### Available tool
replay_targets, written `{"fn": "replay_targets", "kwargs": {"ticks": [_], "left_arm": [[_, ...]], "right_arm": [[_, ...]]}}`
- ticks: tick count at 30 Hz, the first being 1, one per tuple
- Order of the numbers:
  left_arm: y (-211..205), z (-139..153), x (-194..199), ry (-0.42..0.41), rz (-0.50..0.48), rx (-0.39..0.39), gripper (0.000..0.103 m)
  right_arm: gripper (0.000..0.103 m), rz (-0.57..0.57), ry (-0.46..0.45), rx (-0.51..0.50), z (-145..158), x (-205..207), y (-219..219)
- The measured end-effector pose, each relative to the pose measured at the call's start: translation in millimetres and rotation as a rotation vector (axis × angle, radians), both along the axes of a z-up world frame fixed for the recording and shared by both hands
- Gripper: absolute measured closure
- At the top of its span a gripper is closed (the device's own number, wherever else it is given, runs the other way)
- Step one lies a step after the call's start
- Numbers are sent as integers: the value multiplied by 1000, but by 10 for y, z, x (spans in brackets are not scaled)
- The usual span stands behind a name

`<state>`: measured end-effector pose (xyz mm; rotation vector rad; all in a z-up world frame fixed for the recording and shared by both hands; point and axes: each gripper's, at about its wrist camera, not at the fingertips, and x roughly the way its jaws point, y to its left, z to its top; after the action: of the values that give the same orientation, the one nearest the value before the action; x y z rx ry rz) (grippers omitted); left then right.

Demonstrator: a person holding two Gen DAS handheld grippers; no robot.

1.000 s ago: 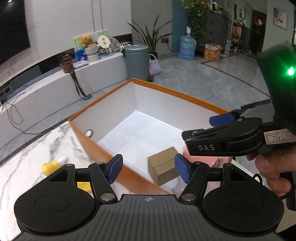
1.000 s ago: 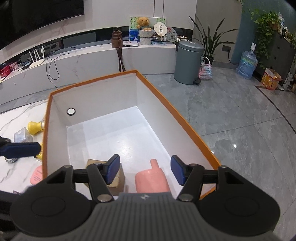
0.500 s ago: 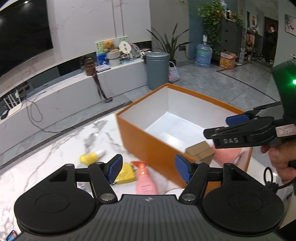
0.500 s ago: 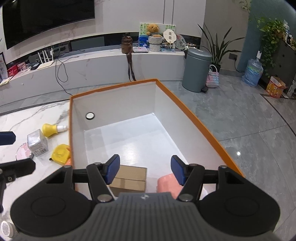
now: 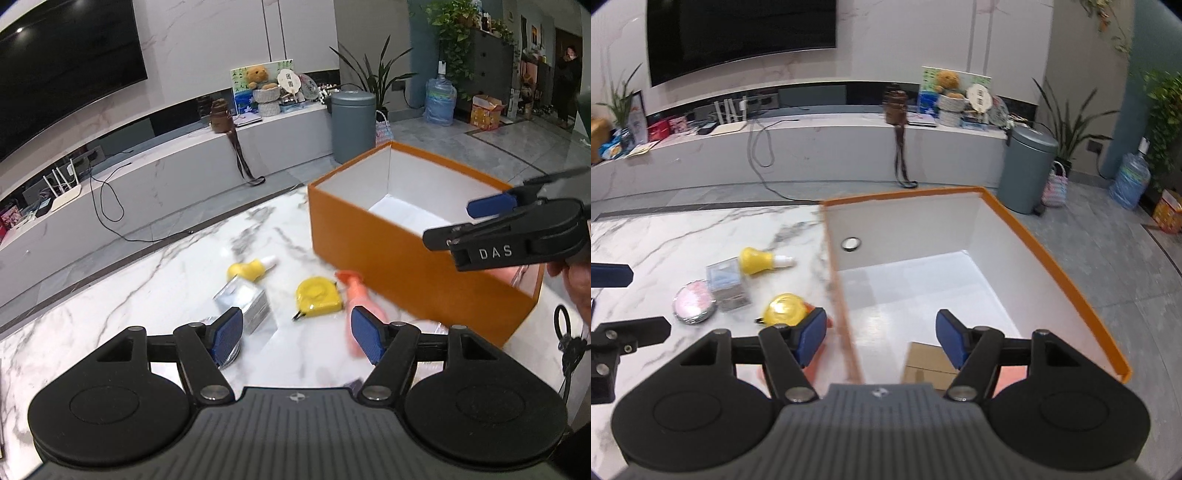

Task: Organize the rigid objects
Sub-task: 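Move both open tools back over the table objects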

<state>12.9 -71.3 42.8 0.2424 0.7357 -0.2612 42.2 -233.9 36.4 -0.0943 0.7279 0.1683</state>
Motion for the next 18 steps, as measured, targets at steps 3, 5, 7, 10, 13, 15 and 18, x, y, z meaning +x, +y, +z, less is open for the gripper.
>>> {"fn": "replay_targets", "kwargs": {"ticks": [3,5,7,10,13,15,18], "left_arm": [[108,-74,-69,7,-19,16,23],[170,-130,-121,9,-28,42,23],[253,-195,-176,14,-26,55,23],[342,-291,-281,31,-34,43,23],[422,-381,-466,33,-74,18,23],[449,-439,-586,35,-106,27,23],[461,-531,-698,50,-134,58,23]], "right_arm": [[37,40,-5,-16,3,-68,156],[37,61,-7,-25,-4,-116,233],[36,76,-7,-29,-9,-145,298],[36,98,-2,-25,-22,-199,406],[34,122,8,-19,-77,-274,535],[31,141,29,-22,-150,-334,639],[31,200,60,-45,-267,-452,812]]}}
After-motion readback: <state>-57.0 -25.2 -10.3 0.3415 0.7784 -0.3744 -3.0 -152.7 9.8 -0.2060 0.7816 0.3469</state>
